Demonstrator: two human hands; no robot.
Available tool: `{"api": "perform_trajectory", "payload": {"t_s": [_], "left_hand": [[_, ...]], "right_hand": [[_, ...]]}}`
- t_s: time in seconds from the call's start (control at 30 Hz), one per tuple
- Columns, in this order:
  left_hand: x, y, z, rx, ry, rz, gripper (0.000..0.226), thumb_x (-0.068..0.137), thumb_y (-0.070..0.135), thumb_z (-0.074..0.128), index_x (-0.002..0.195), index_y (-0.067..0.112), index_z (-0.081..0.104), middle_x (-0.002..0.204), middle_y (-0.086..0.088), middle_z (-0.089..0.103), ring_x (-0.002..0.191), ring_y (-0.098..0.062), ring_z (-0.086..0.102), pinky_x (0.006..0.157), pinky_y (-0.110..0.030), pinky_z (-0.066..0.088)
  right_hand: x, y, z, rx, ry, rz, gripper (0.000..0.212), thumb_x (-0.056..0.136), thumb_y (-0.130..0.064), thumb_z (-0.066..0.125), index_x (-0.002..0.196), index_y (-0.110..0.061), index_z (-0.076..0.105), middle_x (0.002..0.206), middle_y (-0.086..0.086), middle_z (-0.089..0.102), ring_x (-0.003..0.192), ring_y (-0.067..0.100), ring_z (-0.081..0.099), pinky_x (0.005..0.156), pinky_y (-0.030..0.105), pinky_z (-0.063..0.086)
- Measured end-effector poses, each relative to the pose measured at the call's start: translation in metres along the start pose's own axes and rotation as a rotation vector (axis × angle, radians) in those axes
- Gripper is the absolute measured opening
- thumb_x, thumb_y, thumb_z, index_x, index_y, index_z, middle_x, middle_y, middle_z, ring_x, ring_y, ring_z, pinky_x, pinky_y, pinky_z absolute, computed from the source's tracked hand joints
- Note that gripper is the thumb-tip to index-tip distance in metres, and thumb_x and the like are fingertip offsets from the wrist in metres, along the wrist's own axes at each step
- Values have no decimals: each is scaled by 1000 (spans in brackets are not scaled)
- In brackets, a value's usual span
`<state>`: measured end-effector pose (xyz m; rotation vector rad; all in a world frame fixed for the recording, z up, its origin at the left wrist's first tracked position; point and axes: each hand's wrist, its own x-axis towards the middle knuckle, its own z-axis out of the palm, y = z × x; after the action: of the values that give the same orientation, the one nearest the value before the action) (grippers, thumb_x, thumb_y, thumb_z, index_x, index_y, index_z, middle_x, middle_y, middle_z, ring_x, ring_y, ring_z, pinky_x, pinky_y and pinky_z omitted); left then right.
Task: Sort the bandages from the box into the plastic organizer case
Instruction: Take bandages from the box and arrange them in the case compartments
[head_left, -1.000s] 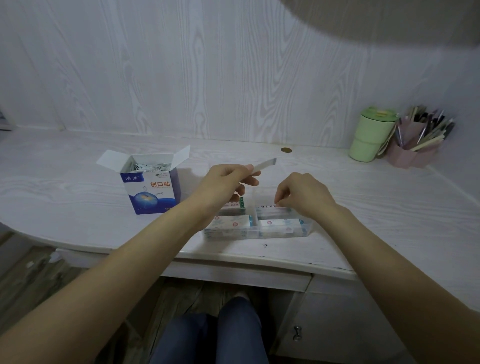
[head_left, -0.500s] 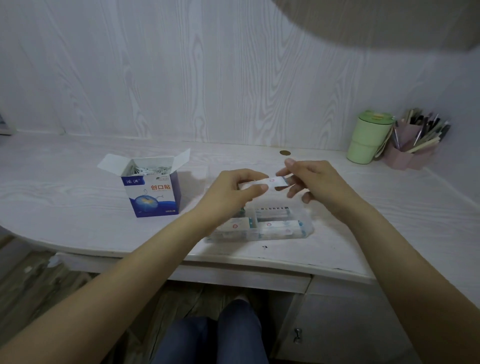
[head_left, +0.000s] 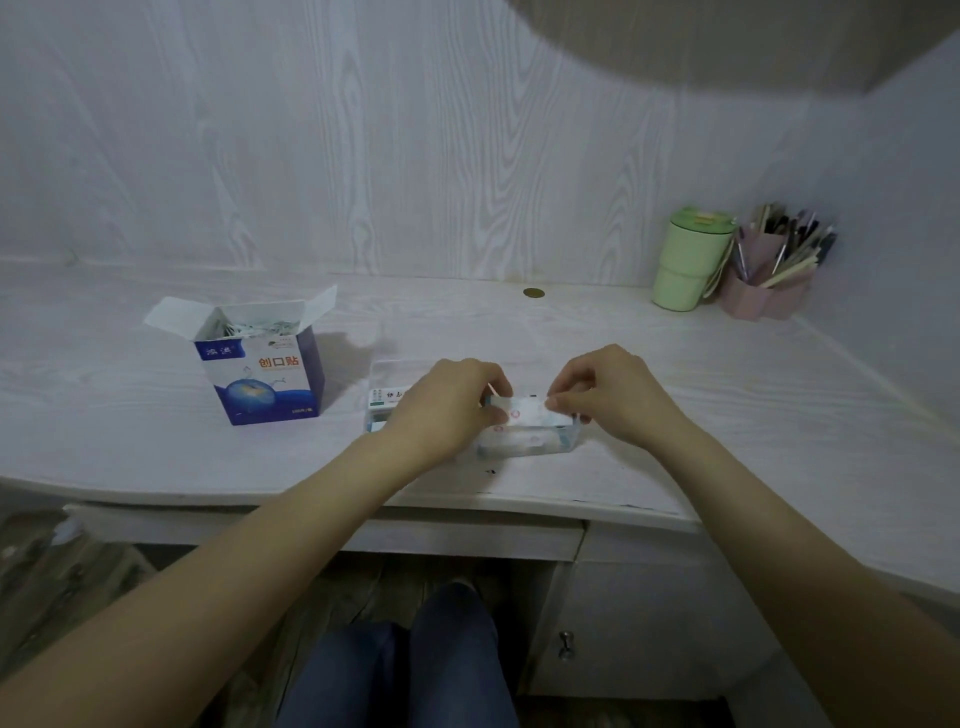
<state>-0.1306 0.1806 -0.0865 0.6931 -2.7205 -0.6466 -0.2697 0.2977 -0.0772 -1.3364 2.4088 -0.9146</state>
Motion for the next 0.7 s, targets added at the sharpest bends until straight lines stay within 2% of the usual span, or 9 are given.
{"api": "perform_trajectory", "payload": {"t_s": [0.1, 0.3, 0.47, 0.7], "left_hand": [[1, 0, 4, 179, -38, 35, 23, 90, 23, 62, 112, 19, 64, 107, 0, 65, 102, -20, 54, 90, -34, 43], [3, 3, 2, 408, 28, 94, 18, 90, 30, 61, 107, 26, 67, 113, -2, 52, 111, -22, 44, 81, -29, 29], [7, 7, 1, 459, -5, 69, 18, 90, 26, 60, 105, 26, 70, 112, -3, 50, 109, -23, 43, 80, -28, 27], [13, 9, 1, 478, -60, 25, 21, 92, 23, 58, 111, 22, 67, 117, -6, 50, 115, -25, 42, 88, -32, 31]], "right_hand": [[1, -2, 4, -146, -40, 7, 8, 80, -17, 72, 75, -22, 68, 69, -10, 61, 70, 9, 59, 64, 27, 46], [5, -7, 9, -314, -57, 12, 8, 80, -21, 71, 74, -25, 68, 80, -7, 66, 81, 16, 61, 59, 25, 40], [6, -7, 12, -413, -63, -19, 6, 82, -27, 70, 83, -22, 73, 83, -3, 70, 79, 16, 62, 55, 23, 37], [6, -10, 8, -483, -91, -36, 9, 84, -28, 69, 90, -25, 74, 93, -3, 71, 86, 17, 62, 63, 26, 40]]}}
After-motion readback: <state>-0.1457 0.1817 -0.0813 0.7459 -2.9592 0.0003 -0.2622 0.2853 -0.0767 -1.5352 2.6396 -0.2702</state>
